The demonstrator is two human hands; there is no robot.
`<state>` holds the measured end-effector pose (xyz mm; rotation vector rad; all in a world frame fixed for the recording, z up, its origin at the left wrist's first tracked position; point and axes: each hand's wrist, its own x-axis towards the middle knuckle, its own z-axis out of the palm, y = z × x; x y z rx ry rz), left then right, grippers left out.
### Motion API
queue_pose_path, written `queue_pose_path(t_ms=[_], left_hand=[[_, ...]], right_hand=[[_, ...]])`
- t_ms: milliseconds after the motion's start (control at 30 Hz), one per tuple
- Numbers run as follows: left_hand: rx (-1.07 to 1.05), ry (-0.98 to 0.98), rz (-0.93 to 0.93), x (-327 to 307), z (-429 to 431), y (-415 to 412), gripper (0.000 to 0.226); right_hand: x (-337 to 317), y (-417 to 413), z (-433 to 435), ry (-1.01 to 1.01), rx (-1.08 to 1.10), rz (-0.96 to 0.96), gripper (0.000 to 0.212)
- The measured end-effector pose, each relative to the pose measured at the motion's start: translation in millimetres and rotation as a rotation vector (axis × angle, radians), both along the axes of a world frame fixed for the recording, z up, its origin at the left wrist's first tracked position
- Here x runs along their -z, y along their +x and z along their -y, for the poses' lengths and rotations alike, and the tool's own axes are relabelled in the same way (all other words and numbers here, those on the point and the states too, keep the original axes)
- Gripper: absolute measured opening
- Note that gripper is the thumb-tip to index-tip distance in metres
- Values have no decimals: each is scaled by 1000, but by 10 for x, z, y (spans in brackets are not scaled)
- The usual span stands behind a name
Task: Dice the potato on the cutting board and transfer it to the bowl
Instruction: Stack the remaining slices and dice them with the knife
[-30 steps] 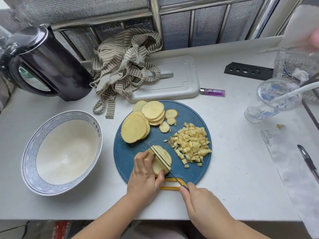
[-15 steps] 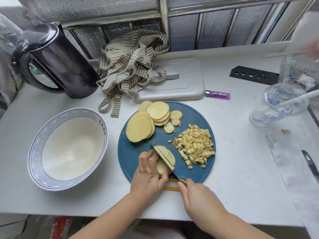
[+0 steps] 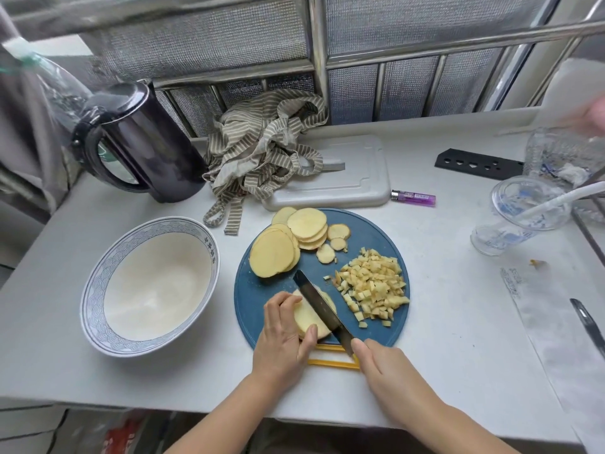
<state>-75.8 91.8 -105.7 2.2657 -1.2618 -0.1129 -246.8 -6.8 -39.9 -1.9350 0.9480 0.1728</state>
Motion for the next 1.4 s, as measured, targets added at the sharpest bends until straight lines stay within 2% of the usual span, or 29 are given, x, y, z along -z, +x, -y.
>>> queue_pose_path(t_ms=[167, 1000, 1267, 1400], left_hand=[[-31, -19, 10, 7, 18, -1, 42], [-13, -8, 93, 48, 60, -11, 38], [7, -33, 128, 58, 82, -1, 39], [9, -22, 145, 58, 87, -3, 39]], right_hand=[[-41, -35, -16, -46, 8, 55, 49], [-117, -38, 13, 18, -98, 2, 46], [-101, 50, -35, -32, -130, -118, 52], [-73, 65, -63, -53, -129, -160, 37]])
